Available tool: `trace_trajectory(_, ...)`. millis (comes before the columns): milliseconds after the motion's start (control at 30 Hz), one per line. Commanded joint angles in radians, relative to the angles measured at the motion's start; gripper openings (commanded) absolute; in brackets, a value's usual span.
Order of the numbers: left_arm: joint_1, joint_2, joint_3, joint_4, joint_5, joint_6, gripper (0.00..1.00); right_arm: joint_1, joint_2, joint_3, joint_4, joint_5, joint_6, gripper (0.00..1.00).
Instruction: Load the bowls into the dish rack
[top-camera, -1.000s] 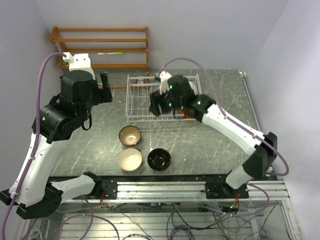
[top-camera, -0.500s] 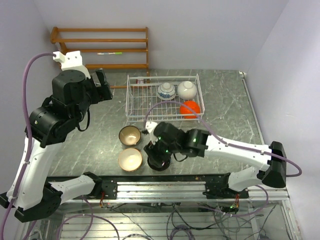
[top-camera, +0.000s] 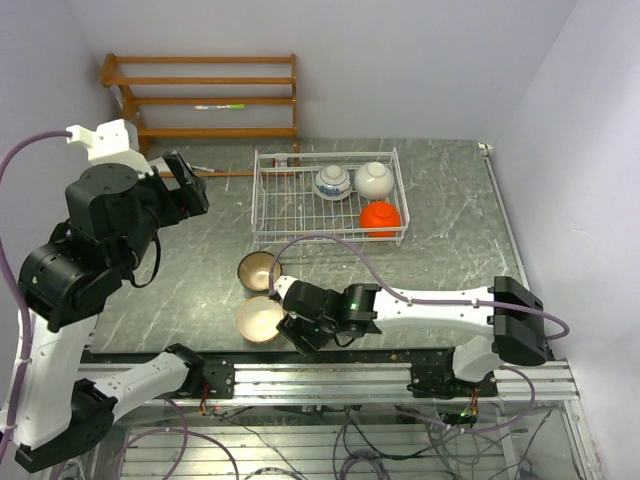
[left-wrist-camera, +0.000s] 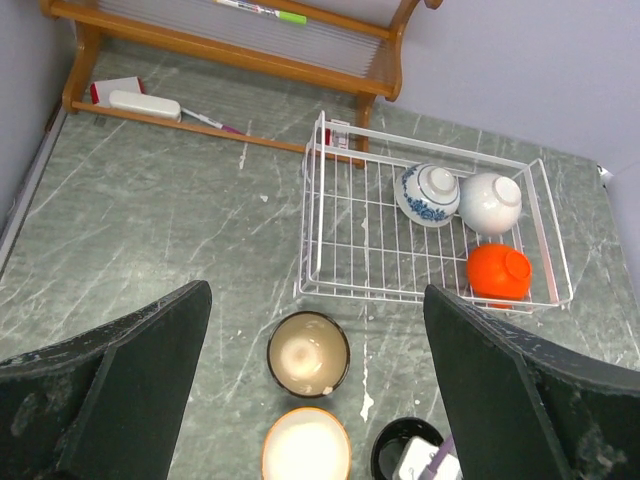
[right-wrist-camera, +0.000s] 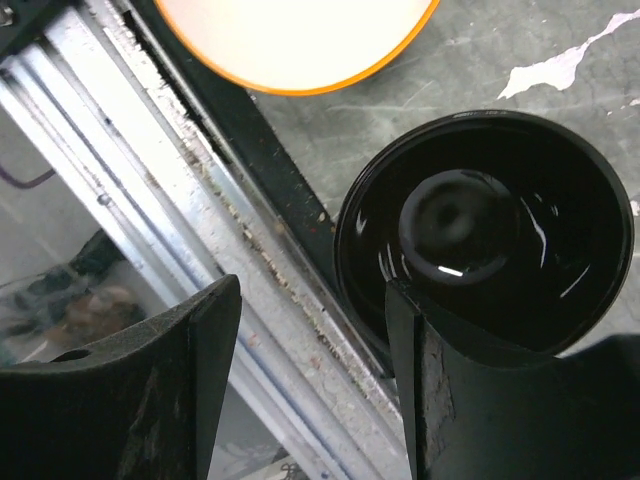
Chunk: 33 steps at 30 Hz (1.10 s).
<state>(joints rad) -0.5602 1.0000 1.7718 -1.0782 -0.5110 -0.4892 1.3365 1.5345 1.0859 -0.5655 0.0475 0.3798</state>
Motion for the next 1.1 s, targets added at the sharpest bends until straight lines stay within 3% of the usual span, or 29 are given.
trace_trajectory(0,-0.006,-0.025,-0.006,-0.029,0.003,-0.022,0.99,0.004,0.054,0.010,0.045,0.070,-0.008,0.59)
trace_trajectory(467,-0.006,-0.064,-0.032,-0.048,-0.016,-0.017,0.99,0.004,0.151,0.020,0.039,0.148,0.005,0.38)
trace_trajectory(767,-0.006,-0.079,-0.063,-0.048,-0.025,-0.018,0.99,0.002,0.169,0.011,0.050,0.157,0.005,0.32)
trace_trajectory(867,-0.005,-0.073,-0.059,-0.048,-0.023,-0.010,0.99,0.002,0.173,0.021,0.047,0.155,0.003,0.22)
trace_trajectory(967,-0.006,-0.077,-0.055,-0.048,-0.031,-0.008,0.99,0.000,0.173,0.030,0.045,0.147,-0.002,0.07)
trace_trajectory(1067,-0.006,-0.087,-0.057,-0.051,-0.040,-0.011,0.99,-0.007,0.165,0.036,0.034,0.146,-0.001,0.01)
